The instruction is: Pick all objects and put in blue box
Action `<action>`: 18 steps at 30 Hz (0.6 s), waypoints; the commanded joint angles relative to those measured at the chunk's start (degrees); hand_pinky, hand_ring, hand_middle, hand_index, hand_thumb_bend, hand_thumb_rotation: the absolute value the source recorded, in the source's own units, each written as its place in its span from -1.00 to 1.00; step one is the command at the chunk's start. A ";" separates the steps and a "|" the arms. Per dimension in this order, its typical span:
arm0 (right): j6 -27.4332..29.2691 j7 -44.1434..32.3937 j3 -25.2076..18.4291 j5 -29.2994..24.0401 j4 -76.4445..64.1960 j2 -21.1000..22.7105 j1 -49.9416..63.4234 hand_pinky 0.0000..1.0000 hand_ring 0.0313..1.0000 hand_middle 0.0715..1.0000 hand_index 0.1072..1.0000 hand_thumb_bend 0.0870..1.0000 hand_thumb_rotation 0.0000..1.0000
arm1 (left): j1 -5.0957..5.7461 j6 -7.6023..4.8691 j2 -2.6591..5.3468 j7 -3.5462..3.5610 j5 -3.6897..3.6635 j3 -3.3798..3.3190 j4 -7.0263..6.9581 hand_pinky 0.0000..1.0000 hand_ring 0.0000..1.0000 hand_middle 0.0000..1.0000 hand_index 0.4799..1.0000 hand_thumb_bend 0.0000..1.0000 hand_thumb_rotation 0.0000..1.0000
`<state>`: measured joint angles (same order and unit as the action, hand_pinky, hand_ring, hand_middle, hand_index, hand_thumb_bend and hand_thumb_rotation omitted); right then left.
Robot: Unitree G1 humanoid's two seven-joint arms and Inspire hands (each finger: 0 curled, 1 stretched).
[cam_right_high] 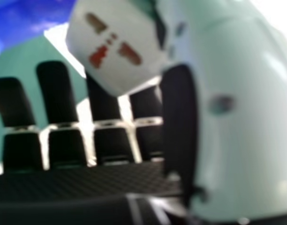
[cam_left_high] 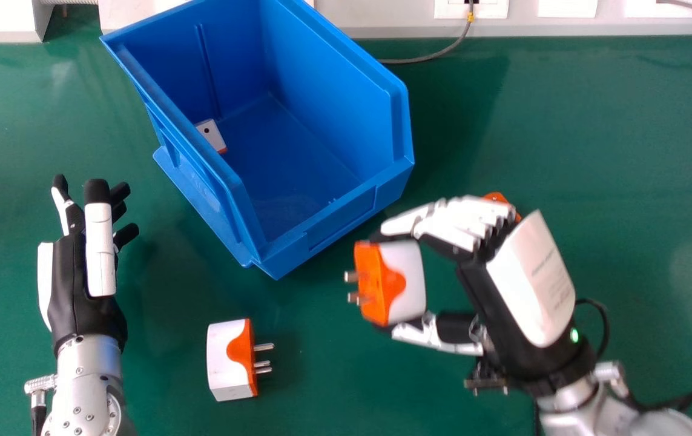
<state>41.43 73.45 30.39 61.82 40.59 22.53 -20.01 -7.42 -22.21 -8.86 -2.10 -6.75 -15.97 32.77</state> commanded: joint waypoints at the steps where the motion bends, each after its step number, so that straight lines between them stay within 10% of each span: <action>1: -1.56 3.64 -1.37 -0.17 -1.65 -0.57 -4.16 -0.29 -0.12 -0.01 -0.19 -0.10 -1.00 | -1.21 -1.51 -0.37 -0.18 0.58 0.11 0.62 0.68 0.80 0.72 0.81 0.88 0.98; 18: -10.85 -4.35 -1.33 -0.67 -0.55 -4.02 -23.40 -0.30 -0.10 -0.02 -0.20 -0.10 -1.00 | -3.72 -3.01 -0.12 -1.76 0.99 0.87 4.75 0.68 0.80 0.72 0.81 0.86 0.98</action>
<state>31.50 70.86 29.09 61.33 40.85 17.72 -41.03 -10.16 -24.11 -8.85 -3.80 -6.57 -15.37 37.47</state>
